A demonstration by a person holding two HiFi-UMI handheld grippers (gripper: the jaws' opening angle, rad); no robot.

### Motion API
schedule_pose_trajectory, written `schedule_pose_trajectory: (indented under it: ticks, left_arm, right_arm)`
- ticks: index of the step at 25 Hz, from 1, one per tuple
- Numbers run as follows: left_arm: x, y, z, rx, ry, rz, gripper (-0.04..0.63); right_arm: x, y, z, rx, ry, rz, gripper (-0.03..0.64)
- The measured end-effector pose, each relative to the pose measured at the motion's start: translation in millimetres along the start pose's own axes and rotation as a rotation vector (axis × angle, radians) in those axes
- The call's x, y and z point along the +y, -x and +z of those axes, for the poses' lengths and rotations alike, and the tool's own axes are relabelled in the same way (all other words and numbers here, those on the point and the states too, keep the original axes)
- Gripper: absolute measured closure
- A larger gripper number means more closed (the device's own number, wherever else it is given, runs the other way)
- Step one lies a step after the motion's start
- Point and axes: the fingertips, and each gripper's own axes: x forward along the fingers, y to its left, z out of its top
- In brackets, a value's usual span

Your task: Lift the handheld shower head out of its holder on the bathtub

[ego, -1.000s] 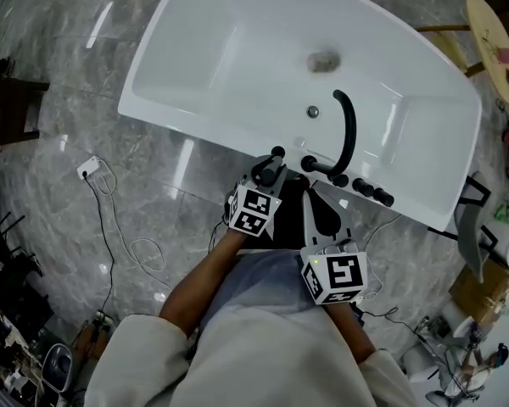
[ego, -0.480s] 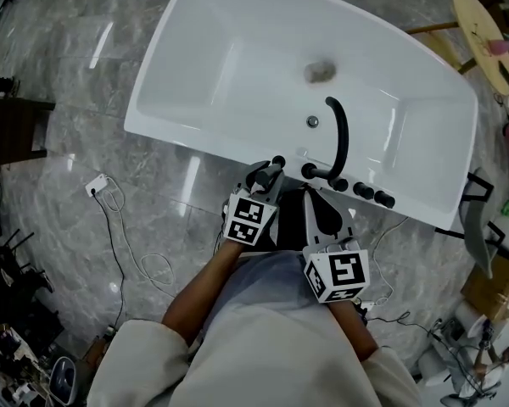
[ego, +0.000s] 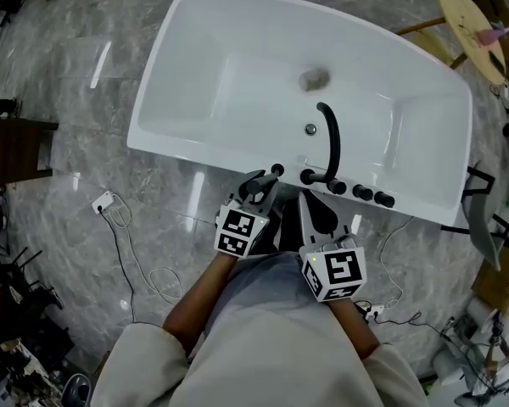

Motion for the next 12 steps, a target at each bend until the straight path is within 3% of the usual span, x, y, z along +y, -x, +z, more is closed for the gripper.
schedule_pose_trajectory:
  ticks: [8,12]
  left_arm:
    - [-3.8,19.4,26.4,-0.041,-0.025,-0.032,0.457]
    - [-1.0,30.0,40.7,-0.074,0.004,-0.016,0.457]
  right_arm:
    - [5.7,-0.4,11.7,-0.024,0.023,-0.008,0.598]
    - [7.8,5.4,21.3,-0.049,0.034,-0.004,0.598]
